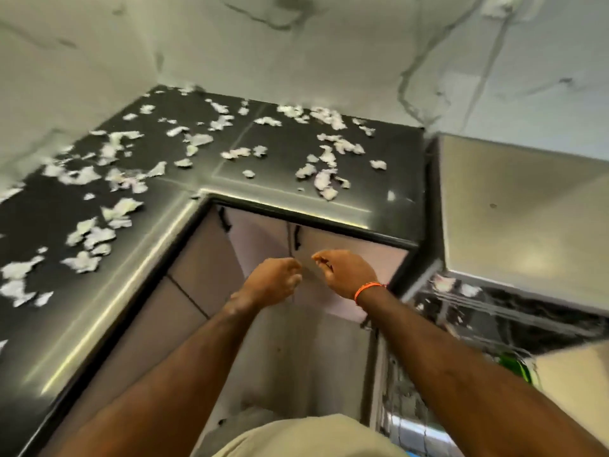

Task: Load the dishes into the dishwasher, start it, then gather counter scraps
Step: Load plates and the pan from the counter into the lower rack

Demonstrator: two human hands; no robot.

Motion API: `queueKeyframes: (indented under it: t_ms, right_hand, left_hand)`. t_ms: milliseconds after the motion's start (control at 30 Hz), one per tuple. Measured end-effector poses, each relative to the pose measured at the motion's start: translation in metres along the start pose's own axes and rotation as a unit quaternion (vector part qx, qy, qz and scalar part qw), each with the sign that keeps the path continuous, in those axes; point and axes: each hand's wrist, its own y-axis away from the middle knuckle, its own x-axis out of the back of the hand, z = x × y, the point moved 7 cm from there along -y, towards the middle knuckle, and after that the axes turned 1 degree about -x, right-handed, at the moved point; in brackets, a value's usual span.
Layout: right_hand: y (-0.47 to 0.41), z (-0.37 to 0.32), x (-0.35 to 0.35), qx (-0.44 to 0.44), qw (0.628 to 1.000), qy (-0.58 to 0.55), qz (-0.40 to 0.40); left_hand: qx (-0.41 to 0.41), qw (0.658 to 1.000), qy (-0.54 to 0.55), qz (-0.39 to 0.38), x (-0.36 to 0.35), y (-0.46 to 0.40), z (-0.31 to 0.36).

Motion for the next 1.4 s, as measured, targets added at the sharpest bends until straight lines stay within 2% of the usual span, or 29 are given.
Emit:
queueKeyframes:
  t_ms: [167, 400, 633, 900, 1233, 1400]
  right_hand:
    - [-0.061, -0.091, -0.033, 0.096, 0.995, 0.003, -0.023]
    - [-0.128, -0.223, -0.084, 0.219, 0.975, 0.003, -0.024]
    - [-0.164, -0.332, -0.141, 0.273, 0.958, -0.042, -0.072]
    - [-0.179, -0.436, -0.201, 0.382, 0.912, -0.021, -0.15]
    - [-0.187, -0.544, -0.257, 0.501, 0.833, 0.018, -0.236]
    - [-0.176, -0.583, -0.285, 0.529, 0.804, 0.023, -0.272]
  left_hand:
    - [0.079, 0.991, -0.013, 0.107, 0.071, 0.042, -0.083]
    - [0.152, 0.958, -0.033, 0.241, 0.152, 0.113, -0.188]
    - [0.255, 0.923, -0.024, 0.287, 0.187, 0.188, -0.261]
    - [0.372, 0.87, -0.01, 0.322, 0.199, 0.251, -0.324]
    - [0.53, 0.761, 0.028, 0.375, 0.207, 0.321, -0.368]
    - [0.601, 0.712, 0.044, 0.362, 0.2, 0.371, -0.385]
